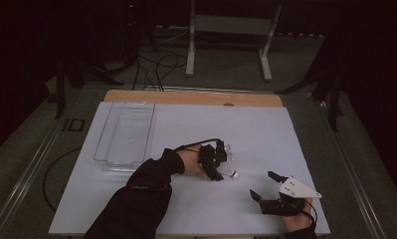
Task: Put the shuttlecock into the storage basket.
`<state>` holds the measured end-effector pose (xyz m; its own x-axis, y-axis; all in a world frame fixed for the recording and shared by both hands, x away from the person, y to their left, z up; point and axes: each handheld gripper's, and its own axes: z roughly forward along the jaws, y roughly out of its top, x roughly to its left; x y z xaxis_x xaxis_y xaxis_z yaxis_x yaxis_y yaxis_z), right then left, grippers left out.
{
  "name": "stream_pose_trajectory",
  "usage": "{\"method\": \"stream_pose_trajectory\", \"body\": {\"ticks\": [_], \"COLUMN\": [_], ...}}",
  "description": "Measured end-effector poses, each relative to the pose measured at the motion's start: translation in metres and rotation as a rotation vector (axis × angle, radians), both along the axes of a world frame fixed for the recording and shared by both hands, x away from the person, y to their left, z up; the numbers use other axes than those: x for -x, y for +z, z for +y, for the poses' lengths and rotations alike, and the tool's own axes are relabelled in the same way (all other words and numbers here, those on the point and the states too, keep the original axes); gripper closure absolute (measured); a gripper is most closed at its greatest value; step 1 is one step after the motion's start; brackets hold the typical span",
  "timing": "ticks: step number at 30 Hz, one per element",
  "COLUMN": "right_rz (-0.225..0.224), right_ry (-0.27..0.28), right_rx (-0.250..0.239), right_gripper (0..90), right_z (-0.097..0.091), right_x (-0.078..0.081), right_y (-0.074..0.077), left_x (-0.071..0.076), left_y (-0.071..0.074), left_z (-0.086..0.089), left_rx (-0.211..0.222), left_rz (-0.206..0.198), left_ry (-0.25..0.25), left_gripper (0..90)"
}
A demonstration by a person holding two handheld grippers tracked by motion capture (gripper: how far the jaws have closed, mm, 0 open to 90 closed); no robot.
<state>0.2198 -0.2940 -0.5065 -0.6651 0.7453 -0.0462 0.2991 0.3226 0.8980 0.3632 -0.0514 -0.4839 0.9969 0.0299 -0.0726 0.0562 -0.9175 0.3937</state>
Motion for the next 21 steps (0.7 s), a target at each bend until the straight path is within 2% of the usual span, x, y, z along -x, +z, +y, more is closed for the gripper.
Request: {"method": "stream_pose_trajectory", "body": {"ticks": [4, 13, 21], "right_rz": [0.001, 0.003, 0.003], "right_ry": [0.001, 0.001, 0.001], "right_rx": [-0.001, 0.001, -0.001], "right_gripper": [9.8, 9.9, 9.9], "right_z": [0.0, 0.0, 0.0], "right_x": [0.0, 0.0, 0.0], "right_y": [0.0, 0.0, 0.0], "left_x": [-0.001, -0.002, -0.002], "left_y": [-0.003, -0.008, -0.008], "left_z": [-0.003, -0.008, -0.012], "left_rx": [-0.005, -0.003, 0.001], "left_rz": [0.01, 0.006, 0.032], "left_ry": [-0.007, -0.023, -0.04], "left_gripper": [56.5, 71.0, 83.0]}}
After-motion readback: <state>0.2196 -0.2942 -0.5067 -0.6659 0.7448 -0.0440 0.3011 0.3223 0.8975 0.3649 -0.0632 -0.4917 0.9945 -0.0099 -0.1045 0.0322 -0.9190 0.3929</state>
